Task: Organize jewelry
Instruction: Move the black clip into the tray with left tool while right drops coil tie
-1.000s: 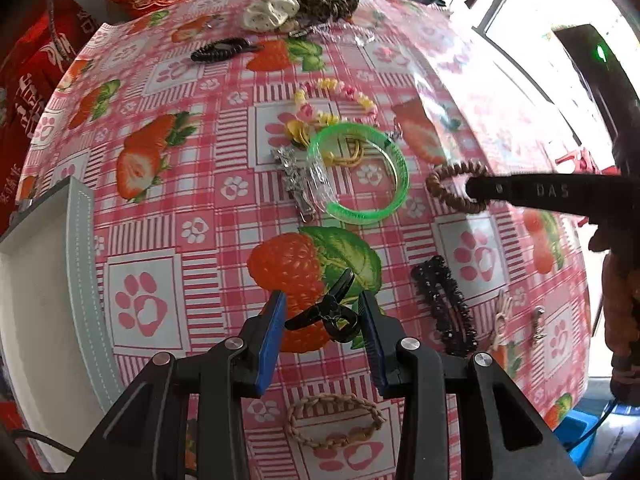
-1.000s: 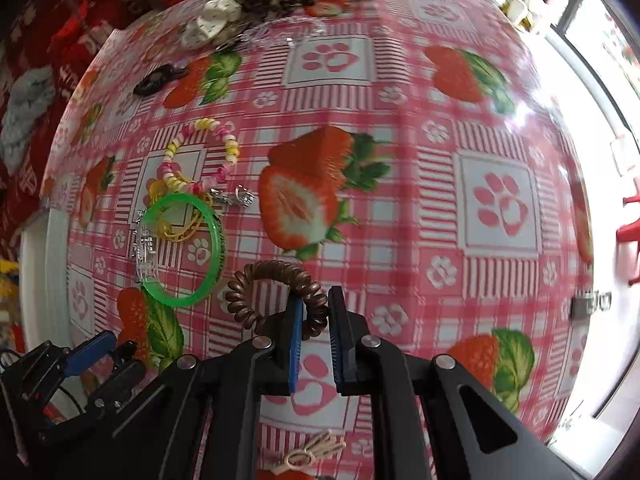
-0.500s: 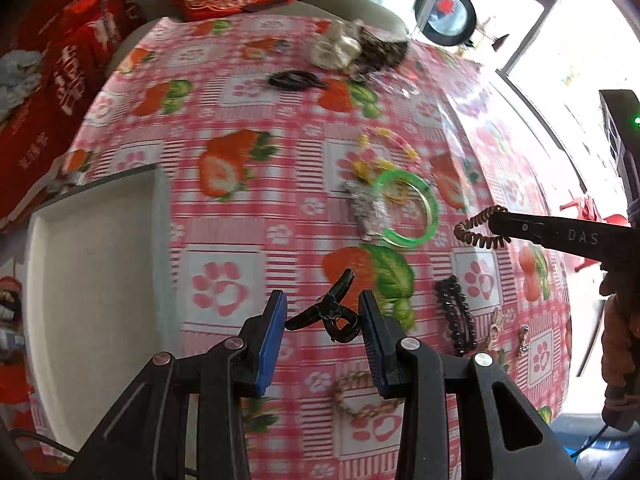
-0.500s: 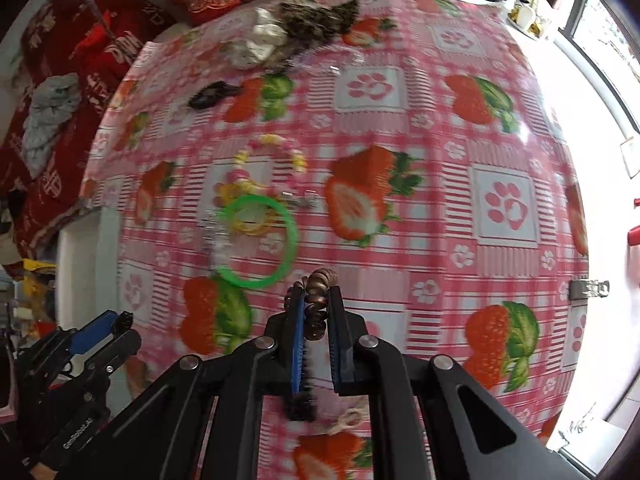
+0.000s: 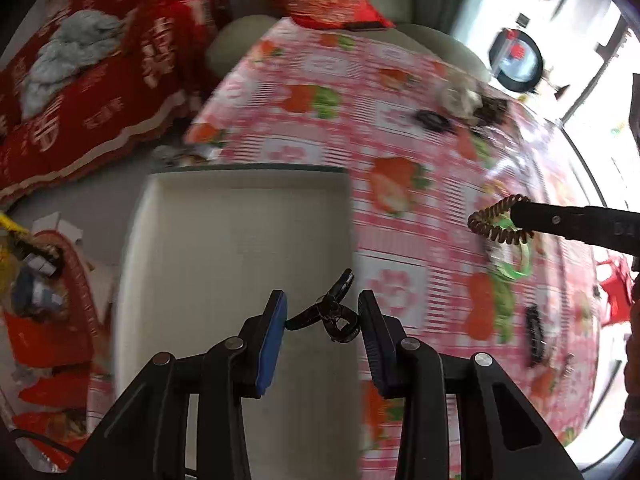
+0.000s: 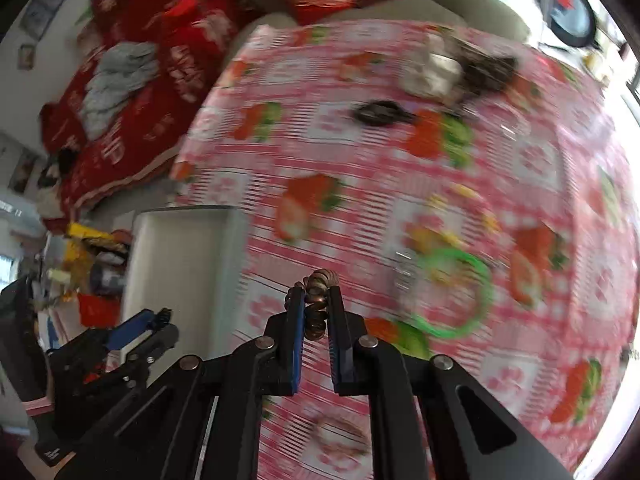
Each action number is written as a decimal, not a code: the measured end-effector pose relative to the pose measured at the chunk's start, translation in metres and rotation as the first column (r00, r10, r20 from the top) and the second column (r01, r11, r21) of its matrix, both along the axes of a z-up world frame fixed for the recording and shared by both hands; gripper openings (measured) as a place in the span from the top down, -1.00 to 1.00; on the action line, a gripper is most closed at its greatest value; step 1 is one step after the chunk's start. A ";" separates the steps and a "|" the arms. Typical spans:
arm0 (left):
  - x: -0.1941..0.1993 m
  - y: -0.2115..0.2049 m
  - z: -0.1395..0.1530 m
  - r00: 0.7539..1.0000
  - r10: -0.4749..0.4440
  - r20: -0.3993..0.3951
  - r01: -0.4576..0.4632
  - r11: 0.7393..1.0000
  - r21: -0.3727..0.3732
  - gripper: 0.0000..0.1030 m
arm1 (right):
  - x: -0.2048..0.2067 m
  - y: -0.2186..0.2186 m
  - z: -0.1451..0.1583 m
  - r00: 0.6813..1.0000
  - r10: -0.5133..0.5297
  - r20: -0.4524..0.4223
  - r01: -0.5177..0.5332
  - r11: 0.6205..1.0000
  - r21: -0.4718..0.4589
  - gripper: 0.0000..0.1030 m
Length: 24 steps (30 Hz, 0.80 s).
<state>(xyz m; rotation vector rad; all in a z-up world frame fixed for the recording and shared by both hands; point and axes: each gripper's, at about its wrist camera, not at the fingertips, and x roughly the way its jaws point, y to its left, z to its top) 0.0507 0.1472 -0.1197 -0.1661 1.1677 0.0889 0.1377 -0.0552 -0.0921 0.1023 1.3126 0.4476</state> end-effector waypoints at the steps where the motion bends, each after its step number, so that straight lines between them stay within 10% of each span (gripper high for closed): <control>1: 0.000 0.011 -0.002 1.000 0.021 0.001 -0.021 1.000 0.009 0.15 | 0.002 0.014 0.001 1.000 0.022 0.005 -0.022 1.000 0.007 0.78; 13: 0.033 0.085 -0.038 0.989 0.149 0.011 -0.150 0.984 0.095 0.15 | 0.019 0.143 -0.027 0.981 0.194 0.018 -0.195 0.978 0.077 0.78; 24: 0.063 0.089 -0.067 0.991 0.135 0.007 -0.134 0.979 0.150 0.15 | 0.039 0.162 -0.073 0.983 0.181 -0.019 -0.180 0.983 0.044 0.78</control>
